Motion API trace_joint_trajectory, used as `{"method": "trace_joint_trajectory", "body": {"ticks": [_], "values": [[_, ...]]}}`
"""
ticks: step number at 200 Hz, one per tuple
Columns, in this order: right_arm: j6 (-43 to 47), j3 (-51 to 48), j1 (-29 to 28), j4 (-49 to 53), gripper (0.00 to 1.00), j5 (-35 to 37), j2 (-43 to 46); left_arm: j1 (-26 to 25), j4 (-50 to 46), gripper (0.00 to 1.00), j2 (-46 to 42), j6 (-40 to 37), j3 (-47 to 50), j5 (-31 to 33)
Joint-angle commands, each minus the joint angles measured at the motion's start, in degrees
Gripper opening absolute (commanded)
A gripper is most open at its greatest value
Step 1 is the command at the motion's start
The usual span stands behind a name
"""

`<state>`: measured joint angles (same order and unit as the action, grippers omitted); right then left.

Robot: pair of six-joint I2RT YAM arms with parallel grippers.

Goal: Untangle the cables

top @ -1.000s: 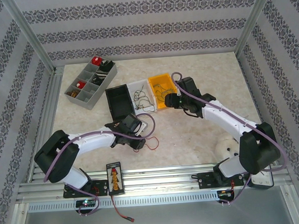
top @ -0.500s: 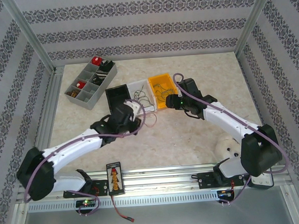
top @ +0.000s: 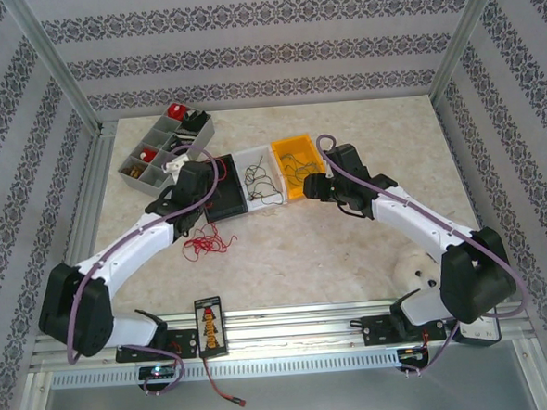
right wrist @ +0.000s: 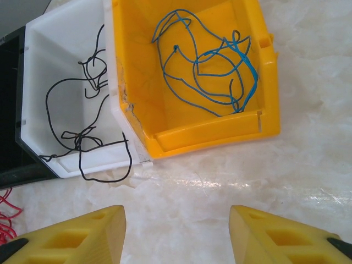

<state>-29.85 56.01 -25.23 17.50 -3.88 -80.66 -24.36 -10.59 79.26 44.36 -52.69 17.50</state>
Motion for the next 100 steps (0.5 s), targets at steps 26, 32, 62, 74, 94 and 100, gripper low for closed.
{"method": "trace_joint_trajectory", "body": {"ticks": [26,32,62,74,94,100], "values": [[0.48,-0.31,0.45,0.51,0.53,-0.08,0.64,0.31,0.65,0.00,7.97,9.91,-6.38,5.68],[0.42,-0.43,0.45,0.57,0.53,0.08,0.79,0.28,1.07,0.00,8.89,10.25,-6.98,5.61],[0.45,-0.89,0.58,0.83,0.53,0.19,1.51,0.29,-2.90,0.00,13.89,13.70,-11.58,5.93],[0.73,-1.09,0.71,0.97,0.53,0.27,1.84,0.31,-4.79,0.00,15.26,15.35,-12.92,6.04],[0.98,-1.55,1.19,1.16,0.53,0.19,2.50,0.29,-5.05,0.20,15.92,16.71,-13.45,5.75],[1.00,-1.60,1.37,1.27,0.53,0.14,2.61,0.26,-5.33,0.23,15.88,16.80,-13.76,5.63]]}}
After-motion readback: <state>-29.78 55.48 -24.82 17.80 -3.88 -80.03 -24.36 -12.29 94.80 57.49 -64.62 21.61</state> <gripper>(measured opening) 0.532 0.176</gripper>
